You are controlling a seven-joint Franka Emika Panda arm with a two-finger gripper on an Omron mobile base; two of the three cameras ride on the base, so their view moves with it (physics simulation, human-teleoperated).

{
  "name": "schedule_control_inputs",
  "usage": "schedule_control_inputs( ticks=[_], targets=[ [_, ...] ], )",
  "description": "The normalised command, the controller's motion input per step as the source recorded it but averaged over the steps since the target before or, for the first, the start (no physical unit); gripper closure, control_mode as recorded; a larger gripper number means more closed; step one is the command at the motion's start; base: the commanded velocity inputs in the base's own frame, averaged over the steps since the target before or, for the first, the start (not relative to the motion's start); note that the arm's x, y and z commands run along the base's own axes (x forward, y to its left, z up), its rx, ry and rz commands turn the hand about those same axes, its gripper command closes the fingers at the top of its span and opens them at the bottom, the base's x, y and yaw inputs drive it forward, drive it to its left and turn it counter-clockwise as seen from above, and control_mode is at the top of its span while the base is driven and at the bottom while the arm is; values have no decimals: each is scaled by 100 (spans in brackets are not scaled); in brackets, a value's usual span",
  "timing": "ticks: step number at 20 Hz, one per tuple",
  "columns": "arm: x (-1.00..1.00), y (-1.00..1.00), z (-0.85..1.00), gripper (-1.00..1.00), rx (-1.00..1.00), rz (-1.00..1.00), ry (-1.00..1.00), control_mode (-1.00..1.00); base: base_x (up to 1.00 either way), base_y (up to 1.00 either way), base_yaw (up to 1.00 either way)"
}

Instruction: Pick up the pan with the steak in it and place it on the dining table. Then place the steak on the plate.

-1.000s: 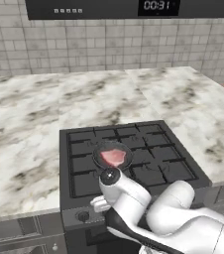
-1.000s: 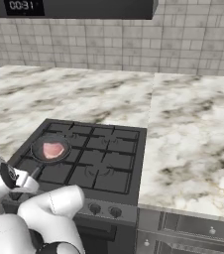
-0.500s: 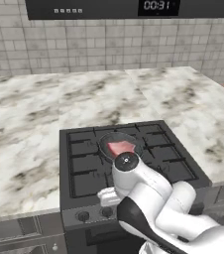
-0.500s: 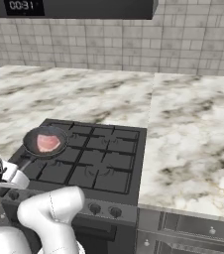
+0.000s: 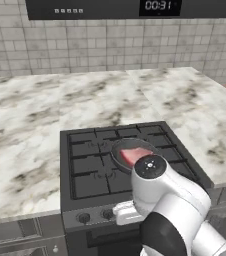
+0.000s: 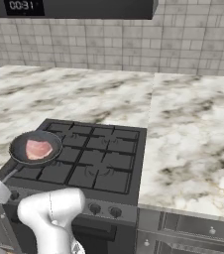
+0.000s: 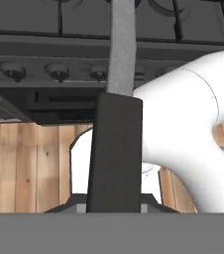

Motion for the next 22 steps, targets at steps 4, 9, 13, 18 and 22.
schedule_control_inputs(
  ticks=[4, 9, 13, 18, 22],
  targets=[
    [-80, -26, 20, 100, 0, 1, 16, -100, 0, 0, 0],
    [-10, 0, 0, 100, 0, 1, 0, -100, 0, 0, 0],
    [-2, 0, 0, 100, 0, 0, 0, -100, 0, 0, 0],
    [0, 0, 0, 100, 0, 0, 0, 100, -78, -4, 0],
    [0, 0, 0, 100, 0, 0, 0, 100, -91, -13, 15]
  ],
)
